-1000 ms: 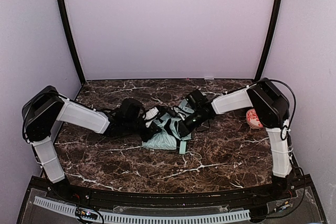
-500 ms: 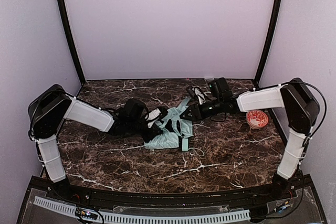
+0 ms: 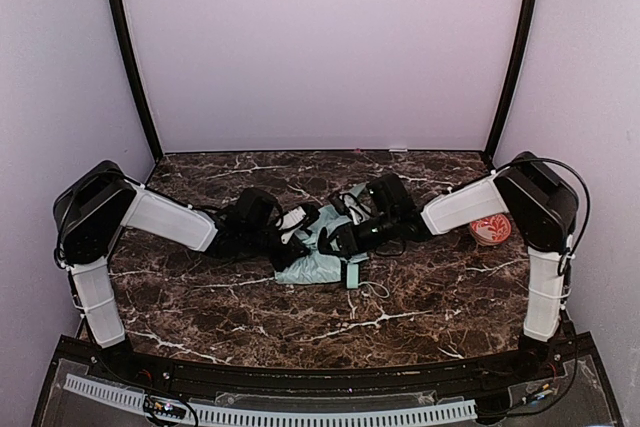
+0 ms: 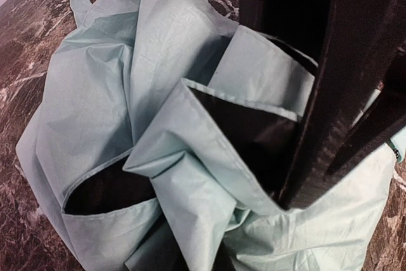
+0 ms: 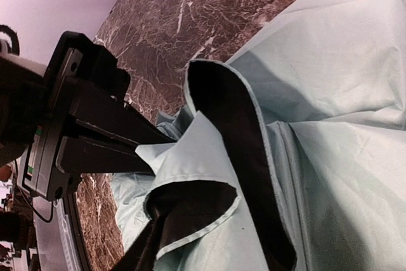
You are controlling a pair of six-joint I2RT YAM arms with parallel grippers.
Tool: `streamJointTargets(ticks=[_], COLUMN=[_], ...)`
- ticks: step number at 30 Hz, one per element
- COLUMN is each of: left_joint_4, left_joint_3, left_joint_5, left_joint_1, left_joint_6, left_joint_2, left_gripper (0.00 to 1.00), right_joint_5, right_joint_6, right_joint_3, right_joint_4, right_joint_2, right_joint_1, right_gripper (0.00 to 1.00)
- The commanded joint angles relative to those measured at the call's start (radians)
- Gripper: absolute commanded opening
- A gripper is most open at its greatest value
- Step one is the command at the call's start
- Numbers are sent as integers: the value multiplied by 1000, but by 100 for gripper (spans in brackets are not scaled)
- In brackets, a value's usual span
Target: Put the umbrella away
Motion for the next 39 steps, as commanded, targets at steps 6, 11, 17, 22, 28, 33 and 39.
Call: streamJointTargets(ticks=[6, 11, 17, 22, 28, 33, 39], left_joint_4=[-138, -95, -140, -190, -246, -238, -250], left_joint_3=[-58, -73, -75, -82, -24, 26, 27], left_joint_5=[-11, -54, -151, -63, -165, -214, -137], left_joint_1=[-9, -12, -123, -189, -187, -184, -184], left_joint_6=[-26, -29, 170, 348, 520, 560, 555], left_joint_2=[-73, -234, -353, -291, -152, -76, -126], left_gripper=[38, 53, 54, 62, 70, 70, 70], right_joint_5=[49, 13, 71, 87, 77, 57, 54], right_joint_6=[123, 80, 44, 42, 29, 0, -22], right_joint_3=[-98, -94, -80, -86, -61, -36, -31], right_joint_4=[119, 130, 76, 36, 6, -18, -32], right_joint_2=[-9, 55, 76, 80, 85, 93, 87], right_joint_1=[-41, -46, -48, -48, -48, -48, -48], right_gripper=[1, 1, 1, 3, 4, 5, 5])
